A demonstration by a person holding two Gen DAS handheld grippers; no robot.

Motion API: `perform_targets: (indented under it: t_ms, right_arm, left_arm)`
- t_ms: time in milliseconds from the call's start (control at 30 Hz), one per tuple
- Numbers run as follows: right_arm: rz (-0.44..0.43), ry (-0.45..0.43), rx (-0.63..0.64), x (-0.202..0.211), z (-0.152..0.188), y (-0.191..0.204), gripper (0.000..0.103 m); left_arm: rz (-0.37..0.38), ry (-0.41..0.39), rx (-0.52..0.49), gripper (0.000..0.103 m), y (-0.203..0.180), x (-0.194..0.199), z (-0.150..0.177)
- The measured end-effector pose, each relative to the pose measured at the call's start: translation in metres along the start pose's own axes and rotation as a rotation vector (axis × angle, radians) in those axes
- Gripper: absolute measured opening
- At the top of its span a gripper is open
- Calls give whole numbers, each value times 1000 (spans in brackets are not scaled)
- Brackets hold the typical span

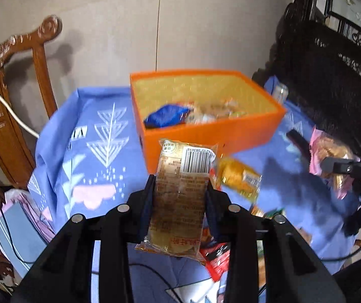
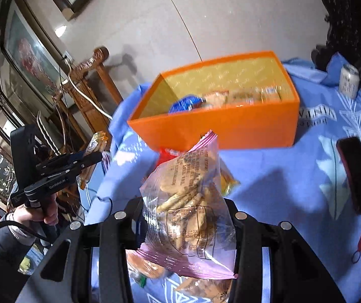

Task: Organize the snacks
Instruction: 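Carry both snacks over the orange box and open both tools to drop them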

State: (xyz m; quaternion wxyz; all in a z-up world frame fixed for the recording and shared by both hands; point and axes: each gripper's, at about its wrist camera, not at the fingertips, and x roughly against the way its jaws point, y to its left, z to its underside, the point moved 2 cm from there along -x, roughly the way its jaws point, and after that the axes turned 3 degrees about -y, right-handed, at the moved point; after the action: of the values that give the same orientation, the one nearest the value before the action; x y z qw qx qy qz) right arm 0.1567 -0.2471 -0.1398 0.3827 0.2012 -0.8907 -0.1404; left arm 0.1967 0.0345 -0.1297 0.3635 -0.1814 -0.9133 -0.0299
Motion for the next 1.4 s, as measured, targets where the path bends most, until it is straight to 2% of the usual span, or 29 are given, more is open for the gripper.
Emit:
perform_targets:
  t_ms: [267, 467, 700, 900, 933, 967, 1000, 1033, 1067, 1167, 1333, 1400]
  right_arm:
    - [-5, -140, 34, 14, -62, 12, 42]
    - [11, -215, 54, 6, -114, 14, 42]
    - [35, -236, 73, -15, -151, 10, 42]
    - [59, -241, 89, -33, -173, 4, 42]
    - [61, -235, 96, -38, -176, 3, 45]
    - [76, -219, 102, -43, -179, 2, 54]
    - [109, -209, 103, -48, -182, 2, 69]
    - [153, -211, 97, -49, -183, 1, 95]
    - [179, -231, 90, -44, -182, 1, 99]
    - [146, -249, 115, -33, -171, 9, 99]
    - [98, -201, 138, -24, -138, 19, 99]
    - [105, -178, 159, -21, -123, 23, 99]
  left_arm:
    - [-3, -75, 27, 35, -16, 9, -71]
    - [-6, -105, 28, 35, -23, -3, -125]
    - [-21, -91, 10, 35, -25, -32, -159]
    - [-32, -83, -2, 36, -22, -54, -175]
    - [-41, -87, 3, 38, -21, -59, -179]
    - [-54, -97, 16, 67, -19, -62, -182]
    - [-103, -103, 41, 99, -15, -65, -185]
    - [-148, -122, 66, 99, -12, -62, -186]
    - [-165, -131, 87, 99, -10, -59, -186]
    - [-107, -144, 130, 99, -5, -46, -178]
    - [-102, -89, 103, 99, -8, -36, -149]
    - [-97, -71, 109, 99, -8, -32, -135]
